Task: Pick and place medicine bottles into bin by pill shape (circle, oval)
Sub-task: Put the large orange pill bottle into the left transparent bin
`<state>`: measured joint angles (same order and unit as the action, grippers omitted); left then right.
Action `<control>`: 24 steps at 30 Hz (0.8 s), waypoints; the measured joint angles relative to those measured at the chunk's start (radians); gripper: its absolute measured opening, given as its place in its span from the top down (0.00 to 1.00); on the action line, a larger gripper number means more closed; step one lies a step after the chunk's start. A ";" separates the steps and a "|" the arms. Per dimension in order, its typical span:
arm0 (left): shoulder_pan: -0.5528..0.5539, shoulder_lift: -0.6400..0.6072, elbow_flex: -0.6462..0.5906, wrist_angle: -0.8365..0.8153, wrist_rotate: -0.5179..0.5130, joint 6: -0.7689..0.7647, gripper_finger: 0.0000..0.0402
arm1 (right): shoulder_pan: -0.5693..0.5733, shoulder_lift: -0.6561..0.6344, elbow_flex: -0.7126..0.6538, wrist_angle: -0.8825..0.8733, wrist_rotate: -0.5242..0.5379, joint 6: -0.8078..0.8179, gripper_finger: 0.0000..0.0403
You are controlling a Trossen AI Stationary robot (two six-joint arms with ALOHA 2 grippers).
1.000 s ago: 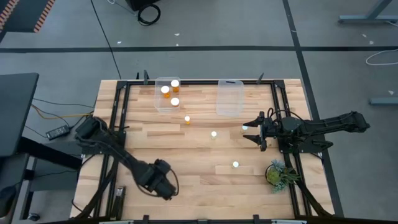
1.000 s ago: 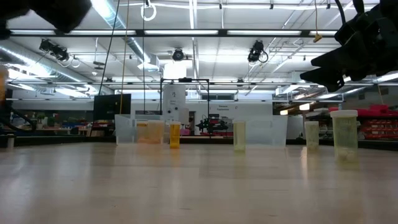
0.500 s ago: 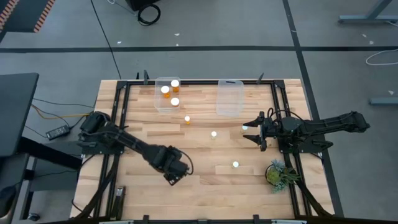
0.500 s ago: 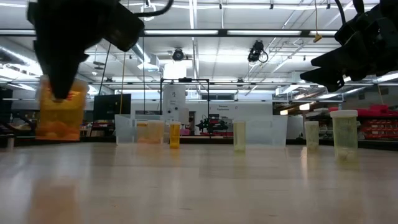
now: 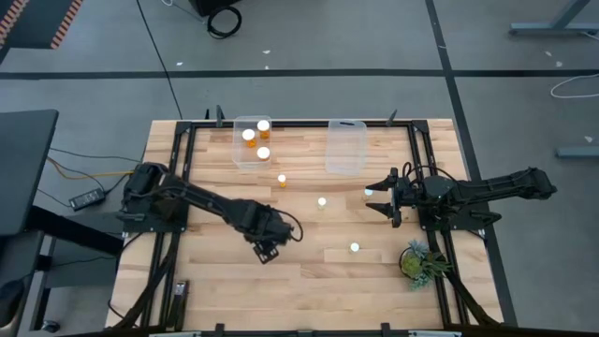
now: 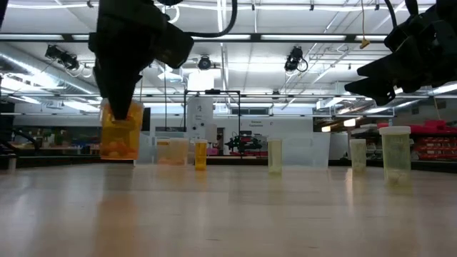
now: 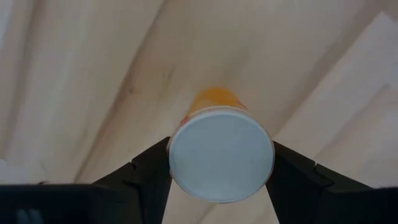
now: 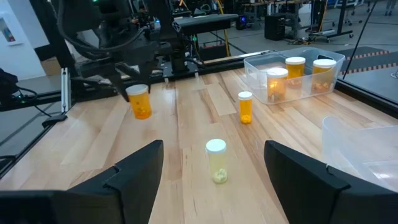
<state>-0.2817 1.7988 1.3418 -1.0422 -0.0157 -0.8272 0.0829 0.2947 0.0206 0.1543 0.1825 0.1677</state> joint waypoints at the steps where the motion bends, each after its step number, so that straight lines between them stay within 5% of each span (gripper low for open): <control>1: 0.007 0.000 0.000 0.003 -0.008 0.012 0.44 | 0.000 0.000 0.000 0.000 0.000 0.000 0.29; 24: 0.227 0.000 0.000 0.087 -0.037 0.356 0.44 | 0.000 0.000 0.000 0.000 0.000 0.000 0.29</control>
<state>-0.0549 1.7992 1.3418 -0.9551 -0.0525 -0.4716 0.0827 0.2947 0.0206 0.1543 0.1822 0.1677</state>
